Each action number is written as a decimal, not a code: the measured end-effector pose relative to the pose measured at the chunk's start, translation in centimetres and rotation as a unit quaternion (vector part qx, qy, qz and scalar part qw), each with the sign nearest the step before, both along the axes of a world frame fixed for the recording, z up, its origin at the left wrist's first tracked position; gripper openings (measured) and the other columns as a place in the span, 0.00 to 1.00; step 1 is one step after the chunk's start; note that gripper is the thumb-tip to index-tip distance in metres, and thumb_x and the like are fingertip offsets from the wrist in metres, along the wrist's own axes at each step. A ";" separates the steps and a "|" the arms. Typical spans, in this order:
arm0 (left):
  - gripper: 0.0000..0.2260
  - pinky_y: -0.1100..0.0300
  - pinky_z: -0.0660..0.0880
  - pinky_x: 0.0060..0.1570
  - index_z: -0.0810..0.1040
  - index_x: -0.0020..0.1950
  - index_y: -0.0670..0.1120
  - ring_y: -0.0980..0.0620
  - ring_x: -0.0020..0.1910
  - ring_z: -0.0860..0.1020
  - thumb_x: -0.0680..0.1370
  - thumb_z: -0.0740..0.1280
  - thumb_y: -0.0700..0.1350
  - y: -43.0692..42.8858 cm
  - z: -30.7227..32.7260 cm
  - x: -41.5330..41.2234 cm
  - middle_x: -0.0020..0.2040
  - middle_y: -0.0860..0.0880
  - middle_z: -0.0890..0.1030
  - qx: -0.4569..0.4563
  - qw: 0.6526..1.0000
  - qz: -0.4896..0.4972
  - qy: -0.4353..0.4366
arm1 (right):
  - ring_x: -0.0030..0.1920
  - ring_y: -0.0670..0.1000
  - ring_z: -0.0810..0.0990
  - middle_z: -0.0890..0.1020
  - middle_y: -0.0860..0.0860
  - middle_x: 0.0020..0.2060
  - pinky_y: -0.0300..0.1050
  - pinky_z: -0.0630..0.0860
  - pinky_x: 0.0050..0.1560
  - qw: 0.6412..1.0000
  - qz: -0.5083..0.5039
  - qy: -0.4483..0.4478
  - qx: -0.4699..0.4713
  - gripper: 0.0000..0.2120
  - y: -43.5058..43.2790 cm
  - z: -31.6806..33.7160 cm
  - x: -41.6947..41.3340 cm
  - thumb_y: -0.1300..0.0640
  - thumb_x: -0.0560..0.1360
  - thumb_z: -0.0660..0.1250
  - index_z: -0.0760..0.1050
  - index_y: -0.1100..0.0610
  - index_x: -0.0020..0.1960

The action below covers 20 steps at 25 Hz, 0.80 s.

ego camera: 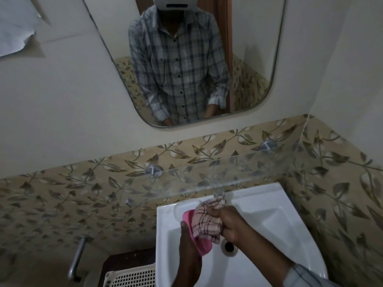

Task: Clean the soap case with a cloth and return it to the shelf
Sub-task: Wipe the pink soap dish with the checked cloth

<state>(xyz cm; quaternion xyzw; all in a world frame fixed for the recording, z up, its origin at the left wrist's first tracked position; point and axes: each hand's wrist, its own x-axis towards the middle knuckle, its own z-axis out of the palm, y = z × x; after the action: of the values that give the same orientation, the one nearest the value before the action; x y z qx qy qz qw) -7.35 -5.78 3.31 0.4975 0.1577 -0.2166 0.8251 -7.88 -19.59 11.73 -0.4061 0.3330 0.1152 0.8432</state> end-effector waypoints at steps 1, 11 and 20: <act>0.35 0.46 0.81 0.46 0.75 0.65 0.35 0.34 0.50 0.82 0.76 0.53 0.64 0.6 0.5 0.5 0.56 0.30 0.81 -0.041 0.998 0.006 0.040 | 0.37 0.62 0.85 0.85 0.66 0.40 0.54 0.84 0.34 0.999 0.004 -0.022 -0.028 0.06 -0.5 0.0 -0.3 0.73 0.75 0.65 0.79 0.73 0.51; 0.32 0.47 0.82 0.52 0.80 0.63 0.37 0.39 0.57 0.82 0.76 0.60 0.63 0.4 1.3 1.2 0.60 0.35 0.82 -0.116 0.988 -0.028 0.098 | 0.77 0.54 0.61 0.64 0.56 0.76 0.47 0.53 0.76 0.698 0.292 -0.190 -0.625 0.23 5.0 -3.2 -3.3 0.51 0.85 0.47 0.61 0.57 0.77; 0.28 0.40 0.76 0.59 0.73 0.66 0.31 0.33 0.58 0.79 0.76 0.70 0.51 3.0 0.9 2.5 0.59 0.30 0.79 -0.032 0.998 -0.039 0.023 | 0.51 0.66 0.84 0.82 0.70 0.53 0.59 0.82 0.50 0.992 0.109 -0.062 0.019 0.15 -2.6 -1.9 -2.2 0.75 0.72 0.63 0.79 0.70 0.56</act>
<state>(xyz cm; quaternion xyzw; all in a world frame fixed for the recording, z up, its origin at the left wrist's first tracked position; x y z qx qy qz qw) -4.89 -2.79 4.19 0.4717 0.1502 -0.2654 0.8273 -10.11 -22.15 9.86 -0.4304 0.2315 0.1868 0.8522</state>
